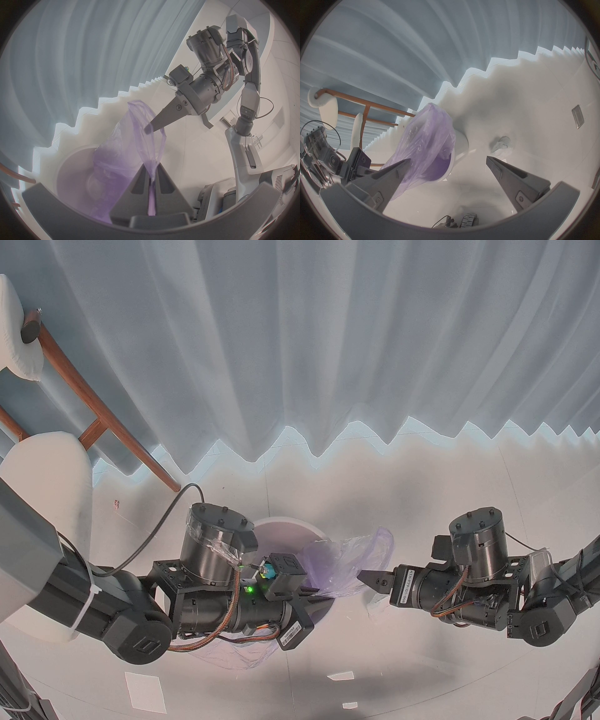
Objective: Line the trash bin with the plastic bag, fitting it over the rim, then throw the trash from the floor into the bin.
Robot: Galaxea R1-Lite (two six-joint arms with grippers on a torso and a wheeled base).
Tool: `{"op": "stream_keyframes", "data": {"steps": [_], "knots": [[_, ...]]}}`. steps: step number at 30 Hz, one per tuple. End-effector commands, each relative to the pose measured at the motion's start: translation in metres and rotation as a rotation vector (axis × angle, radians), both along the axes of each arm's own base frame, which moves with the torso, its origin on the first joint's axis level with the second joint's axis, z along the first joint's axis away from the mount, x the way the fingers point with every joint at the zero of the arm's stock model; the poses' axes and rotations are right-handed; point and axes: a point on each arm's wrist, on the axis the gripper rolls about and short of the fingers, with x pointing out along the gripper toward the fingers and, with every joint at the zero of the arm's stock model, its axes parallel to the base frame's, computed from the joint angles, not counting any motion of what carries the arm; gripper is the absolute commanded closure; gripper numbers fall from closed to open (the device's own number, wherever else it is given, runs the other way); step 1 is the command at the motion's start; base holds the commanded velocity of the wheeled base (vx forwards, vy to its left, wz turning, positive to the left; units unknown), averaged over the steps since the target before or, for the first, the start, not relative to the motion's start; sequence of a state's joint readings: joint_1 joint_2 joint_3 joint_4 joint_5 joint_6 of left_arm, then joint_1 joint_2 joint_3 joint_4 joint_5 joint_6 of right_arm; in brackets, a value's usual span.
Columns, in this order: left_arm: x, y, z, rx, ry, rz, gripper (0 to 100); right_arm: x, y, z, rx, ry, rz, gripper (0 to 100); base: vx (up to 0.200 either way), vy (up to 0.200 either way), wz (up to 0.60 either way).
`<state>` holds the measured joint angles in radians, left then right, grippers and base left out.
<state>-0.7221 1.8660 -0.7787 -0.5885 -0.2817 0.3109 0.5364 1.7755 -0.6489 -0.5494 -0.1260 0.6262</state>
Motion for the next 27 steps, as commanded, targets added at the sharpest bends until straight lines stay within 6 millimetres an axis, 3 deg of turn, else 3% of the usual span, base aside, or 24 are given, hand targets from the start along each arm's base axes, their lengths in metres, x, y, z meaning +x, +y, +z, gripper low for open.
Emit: {"op": "stream_keyframes", "data": {"steps": [1, 13, 14, 22, 23, 27], "knots": [[-0.003, 0.002, 0.004, -0.007, -0.008, -0.003, 100, 0.010, 0.008, -0.001, 0.001, -0.006, -0.001, 0, 0.000, 0.000, 0.00], [-0.005, 0.003, 0.006, -0.009, -0.011, -0.004, 100, 0.028, 0.019, -0.005, -0.017, -0.029, -0.043, 0, 0.000, 0.000, 0.00], [-0.005, 0.003, 0.007, -0.009, -0.011, -0.006, 100, 0.028, 0.020, -0.004, -0.017, -0.033, -0.043, 100, 0.000, 0.000, 0.00], [-0.010, -0.001, 0.006, -0.004, -0.003, -0.023, 100, 0.026, 0.025, -0.001, -0.020, -0.050, -0.031, 100, 0.000, 0.000, 0.00], [-0.012, -0.001, 0.004, 0.001, 0.003, -0.028, 0, 0.026, 0.025, -0.001, -0.020, -0.050, -0.031, 100, 0.000, 0.000, 0.00], [-0.017, -0.001, 0.008, -0.031, 0.030, -0.018, 0, 0.026, 0.025, 0.004, -0.035, -0.073, -0.015, 100, 0.000, 0.000, 0.00]]}}
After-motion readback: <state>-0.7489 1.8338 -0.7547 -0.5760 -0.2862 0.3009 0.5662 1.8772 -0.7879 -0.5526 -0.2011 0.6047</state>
